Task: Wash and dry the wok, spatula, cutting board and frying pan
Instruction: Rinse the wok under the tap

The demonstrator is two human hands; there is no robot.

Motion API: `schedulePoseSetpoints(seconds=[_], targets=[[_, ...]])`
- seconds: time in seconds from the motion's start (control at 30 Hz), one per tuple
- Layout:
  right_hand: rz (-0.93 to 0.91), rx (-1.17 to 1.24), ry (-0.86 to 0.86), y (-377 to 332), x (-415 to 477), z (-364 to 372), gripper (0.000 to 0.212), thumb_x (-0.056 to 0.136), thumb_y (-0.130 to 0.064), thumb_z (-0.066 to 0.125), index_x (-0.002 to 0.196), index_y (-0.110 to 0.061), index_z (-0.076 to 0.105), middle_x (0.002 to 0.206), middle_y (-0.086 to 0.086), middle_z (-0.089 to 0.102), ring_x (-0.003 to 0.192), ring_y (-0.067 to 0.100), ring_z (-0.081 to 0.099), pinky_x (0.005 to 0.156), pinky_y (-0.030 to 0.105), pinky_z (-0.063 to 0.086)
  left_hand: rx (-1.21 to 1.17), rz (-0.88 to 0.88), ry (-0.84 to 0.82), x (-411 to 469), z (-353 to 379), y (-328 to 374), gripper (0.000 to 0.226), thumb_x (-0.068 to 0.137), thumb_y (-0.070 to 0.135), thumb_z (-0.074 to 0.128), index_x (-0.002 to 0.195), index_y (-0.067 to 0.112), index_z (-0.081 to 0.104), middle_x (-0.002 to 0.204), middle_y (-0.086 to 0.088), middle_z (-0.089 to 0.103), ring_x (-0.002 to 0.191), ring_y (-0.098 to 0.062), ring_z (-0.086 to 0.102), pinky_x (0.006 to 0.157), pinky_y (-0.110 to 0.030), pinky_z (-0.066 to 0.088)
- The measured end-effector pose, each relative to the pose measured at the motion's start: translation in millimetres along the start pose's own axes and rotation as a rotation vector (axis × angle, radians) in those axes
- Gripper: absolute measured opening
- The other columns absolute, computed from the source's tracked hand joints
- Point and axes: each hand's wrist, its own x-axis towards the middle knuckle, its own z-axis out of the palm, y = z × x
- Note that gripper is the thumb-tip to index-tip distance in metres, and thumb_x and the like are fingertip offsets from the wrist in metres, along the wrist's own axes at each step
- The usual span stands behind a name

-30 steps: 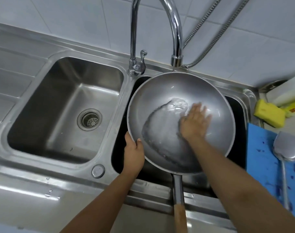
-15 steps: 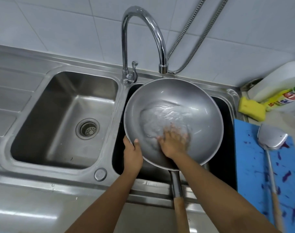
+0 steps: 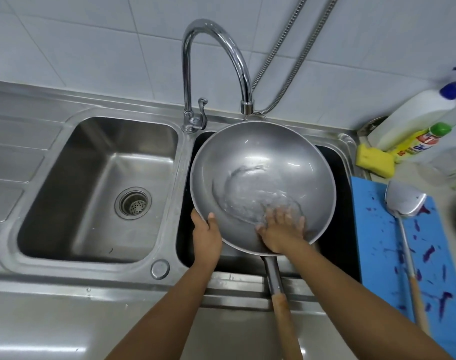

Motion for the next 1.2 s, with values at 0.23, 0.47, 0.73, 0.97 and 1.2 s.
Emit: schedulePoseSetpoints(seconds=[0.23,0.47,0.73,0.97,1.2], targets=[[-0.323,0.108,-0.104,-21,-44,0,0.060,0.101,-0.059,0.012,0.155,-0.034,0.013,0.164,-0.002,0.006,0.150,0.024,0.006,0.118,0.053,0.004,0.008,-0.003,0.012,1,2,-1,0.045,0.104,0.025,0.039,0.145,0.011,0.026,0.120,-0.009,0.058,0.102,-0.024,0.059,0.089,-0.034,0.048],[0.111,-0.072,0.152,32,-63,5,0.065,0.101,-0.054,0.011,0.154,-0.019,0.024,0.163,0.006,0.013,0.150,0.029,-0.003,0.114,0.062,-0.012,0.011,-0.011,-0.005,0,2,0,0.044,0.104,0.023,0.038,0.145,0.011,0.025,0.113,-0.004,0.056,0.097,-0.020,0.056,0.083,-0.029,0.043],[-0.129,0.182,0.250,17,-103,30,0.071,0.093,-0.065,0.005,0.152,-0.032,0.026,0.160,-0.012,0.022,0.150,0.012,0.003,0.117,0.052,-0.015,0.000,0.025,-0.012,-3,0,1,0.042,0.104,0.022,0.039,0.143,0.013,0.027,0.115,0.000,0.054,0.100,-0.019,0.054,0.085,-0.028,0.042],[-0.127,0.410,0.219,-9,-120,51,0.069,0.101,-0.054,0.028,0.157,-0.021,0.004,0.163,-0.005,-0.011,0.147,0.015,-0.020,0.119,0.038,-0.008,0.007,0.022,-0.015,-4,-1,2,0.043,0.104,0.022,0.039,0.144,0.012,0.027,0.113,-0.002,0.054,0.099,-0.020,0.055,0.084,-0.030,0.043],[0.333,1.605,0.437,16,-113,44,0.087,0.095,-0.030,0.061,0.156,-0.023,0.000,0.162,0.004,0.016,0.147,0.026,0.021,0.119,0.040,0.020,-0.004,-0.018,-0.031,21,-15,9,0.041,0.101,0.022,0.045,0.141,0.016,0.035,0.119,-0.006,0.059,0.105,-0.025,0.057,0.094,-0.038,0.046]])
